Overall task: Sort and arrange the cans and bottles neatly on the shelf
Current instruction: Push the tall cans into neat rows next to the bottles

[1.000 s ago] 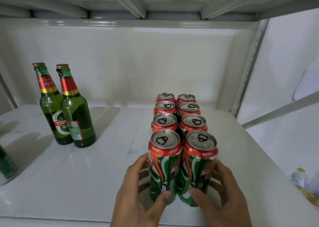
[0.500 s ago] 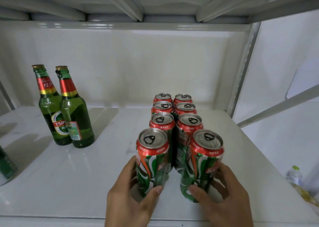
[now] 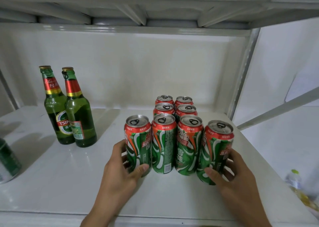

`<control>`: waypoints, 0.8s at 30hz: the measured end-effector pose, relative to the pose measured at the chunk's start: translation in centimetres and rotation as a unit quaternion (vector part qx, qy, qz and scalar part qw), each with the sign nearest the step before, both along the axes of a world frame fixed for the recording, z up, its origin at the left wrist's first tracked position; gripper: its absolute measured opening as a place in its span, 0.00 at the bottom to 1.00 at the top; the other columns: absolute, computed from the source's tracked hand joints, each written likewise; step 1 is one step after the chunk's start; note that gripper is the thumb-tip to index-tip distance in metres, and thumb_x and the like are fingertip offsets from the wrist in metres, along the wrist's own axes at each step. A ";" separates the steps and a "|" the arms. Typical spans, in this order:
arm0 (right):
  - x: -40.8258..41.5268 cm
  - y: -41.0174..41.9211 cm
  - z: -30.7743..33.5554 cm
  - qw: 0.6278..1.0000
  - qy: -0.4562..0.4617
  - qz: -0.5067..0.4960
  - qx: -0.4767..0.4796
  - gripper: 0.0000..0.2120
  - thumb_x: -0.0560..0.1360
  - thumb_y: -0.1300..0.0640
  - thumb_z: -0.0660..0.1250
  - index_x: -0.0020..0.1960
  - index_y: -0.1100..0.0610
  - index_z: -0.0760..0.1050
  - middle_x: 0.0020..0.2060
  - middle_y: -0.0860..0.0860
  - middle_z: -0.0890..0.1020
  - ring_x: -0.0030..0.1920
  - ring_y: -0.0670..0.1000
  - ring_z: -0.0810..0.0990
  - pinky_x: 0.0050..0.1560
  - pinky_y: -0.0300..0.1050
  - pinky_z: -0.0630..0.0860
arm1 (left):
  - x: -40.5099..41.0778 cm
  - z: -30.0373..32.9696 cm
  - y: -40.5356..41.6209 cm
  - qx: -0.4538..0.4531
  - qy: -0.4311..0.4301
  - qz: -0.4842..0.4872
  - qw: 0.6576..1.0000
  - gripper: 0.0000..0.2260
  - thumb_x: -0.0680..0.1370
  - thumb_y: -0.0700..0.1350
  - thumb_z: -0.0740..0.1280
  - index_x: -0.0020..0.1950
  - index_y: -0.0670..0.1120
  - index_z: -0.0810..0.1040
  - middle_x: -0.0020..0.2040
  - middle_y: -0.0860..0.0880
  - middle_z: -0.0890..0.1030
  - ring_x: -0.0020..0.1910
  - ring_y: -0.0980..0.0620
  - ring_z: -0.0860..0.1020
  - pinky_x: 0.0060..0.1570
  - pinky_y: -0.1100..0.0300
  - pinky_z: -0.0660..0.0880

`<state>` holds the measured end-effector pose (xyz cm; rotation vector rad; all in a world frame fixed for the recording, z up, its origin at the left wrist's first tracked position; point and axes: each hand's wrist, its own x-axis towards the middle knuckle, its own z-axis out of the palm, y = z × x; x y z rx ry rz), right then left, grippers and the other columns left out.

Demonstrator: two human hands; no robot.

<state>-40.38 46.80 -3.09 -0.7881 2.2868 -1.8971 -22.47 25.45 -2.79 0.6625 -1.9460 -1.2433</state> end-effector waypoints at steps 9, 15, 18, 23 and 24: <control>-2.0 0.5 0.0 0.997 -0.033 0.072 0.017 0.37 0.66 0.56 0.81 0.72 0.46 0.71 0.57 0.38 0.84 0.61 0.47 0.83 0.66 0.57 0.79 | 0.4 0.0 -3.2 0.051 0.004 -0.127 0.991 0.32 0.74 0.32 0.76 0.71 0.56 0.70 0.63 0.59 0.82 0.63 0.50 0.83 0.58 0.55 0.83; -3.0 0.8 0.5 0.992 -0.030 0.123 0.027 0.35 0.66 0.58 0.80 0.69 0.44 0.71 0.58 0.33 0.83 0.57 0.38 0.83 0.54 0.34 0.81 | 0.6 0.2 -4.6 0.049 0.011 -0.178 0.983 0.33 0.73 0.38 0.76 0.75 0.51 0.69 0.68 0.50 0.81 0.67 0.44 0.81 0.63 0.47 0.80; -3.5 0.9 0.8 0.991 -0.028 0.123 0.052 0.34 0.68 0.61 0.79 0.69 0.45 0.71 0.59 0.35 0.83 0.59 0.39 0.83 0.59 0.40 0.82 | 0.5 0.3 -5.0 0.044 0.008 -0.201 0.979 0.33 0.74 0.36 0.74 0.76 0.50 0.68 0.70 0.47 0.79 0.69 0.44 0.79 0.66 0.47 0.78; -3.5 1.0 0.8 0.989 -0.024 0.142 0.041 0.33 0.69 0.60 0.78 0.71 0.48 0.71 0.61 0.39 0.83 0.61 0.42 0.83 0.63 0.48 0.81 | 0.5 0.7 -5.2 0.035 0.004 -0.240 0.970 0.31 0.78 0.29 0.69 0.77 0.46 0.66 0.72 0.45 0.78 0.71 0.43 0.78 0.66 0.51 0.78; -3.7 1.1 0.5 0.989 -0.028 0.140 0.033 0.33 0.69 0.59 0.77 0.71 0.48 0.71 0.62 0.39 0.83 0.61 0.43 0.83 0.64 0.49 0.80 | 0.5 0.7 -5.2 0.032 0.008 -0.243 0.969 0.30 0.78 0.28 0.68 0.78 0.45 0.65 0.72 0.44 0.78 0.71 0.43 0.77 0.67 0.50 0.77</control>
